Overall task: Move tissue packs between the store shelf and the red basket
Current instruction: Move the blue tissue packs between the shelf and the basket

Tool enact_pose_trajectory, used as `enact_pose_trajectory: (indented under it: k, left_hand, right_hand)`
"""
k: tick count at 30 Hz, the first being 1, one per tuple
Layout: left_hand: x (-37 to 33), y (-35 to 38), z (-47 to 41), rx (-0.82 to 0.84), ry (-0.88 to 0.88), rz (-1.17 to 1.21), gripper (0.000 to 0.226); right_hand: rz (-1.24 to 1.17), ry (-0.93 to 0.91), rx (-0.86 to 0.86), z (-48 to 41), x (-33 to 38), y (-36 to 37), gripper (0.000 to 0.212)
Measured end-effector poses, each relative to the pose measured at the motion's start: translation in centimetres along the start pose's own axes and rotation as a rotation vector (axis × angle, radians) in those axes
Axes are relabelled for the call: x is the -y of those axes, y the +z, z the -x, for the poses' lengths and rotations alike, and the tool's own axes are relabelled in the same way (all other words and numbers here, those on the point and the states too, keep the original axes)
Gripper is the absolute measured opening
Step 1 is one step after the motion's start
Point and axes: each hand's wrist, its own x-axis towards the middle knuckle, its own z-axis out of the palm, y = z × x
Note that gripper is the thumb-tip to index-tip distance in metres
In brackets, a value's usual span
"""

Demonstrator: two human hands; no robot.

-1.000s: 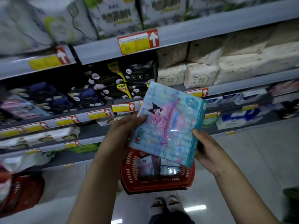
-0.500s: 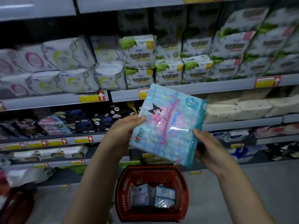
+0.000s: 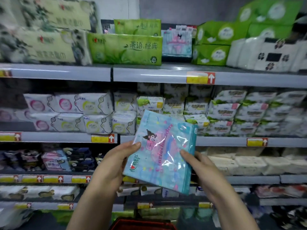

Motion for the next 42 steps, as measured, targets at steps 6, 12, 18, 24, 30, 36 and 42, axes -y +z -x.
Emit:
enact_pose_trajectory:
  k: [6,12,18,24,30,36,42]
  left_hand:
    - [-1.5,-0.4,0.3,-0.039,0.021,-0.007,0.035]
    - [-2.6,-1.0,0.8,-0.094,0.015,0.020,0.046]
    - [-3.2,-2.2,0.4,-0.070,0.097,0.108,0.045]
    - [-2.3,-2.0,0.2,0.094,-0.041,0.321,0.062]
    - [-1.7,-1.1,0.6,0.165,0.005,0.299,0.093]
    - [-1.6,0.0,1.8,0.089,0.118,0.196,0.049]
    - [-1.3,1.0,1.6,0.009,0.167,0.186,0.049]
  right_hand:
    - [-0.024,-0.022,0.063,-0.1,1.8,1.3,0.039]
    - [-0.148,-0.024,0.065,-0.5,2.2,2.5,0.043]
    - [-0.379,0.054,0.061,-0.9,2.7,3.4,0.038]
    - [-0.674,0.055,0.033,-1.0,2.5,5.1,0.038]
    - [-0.908,-0.054,-0.013,-0.8,1.4,8.3,0.082]
    - [-0.996,-0.133,-0.057,0.1,0.1,10.7,0.046]
    - [-0.971,-0.177,-0.066,0.9,-0.7,11.3,0.049]
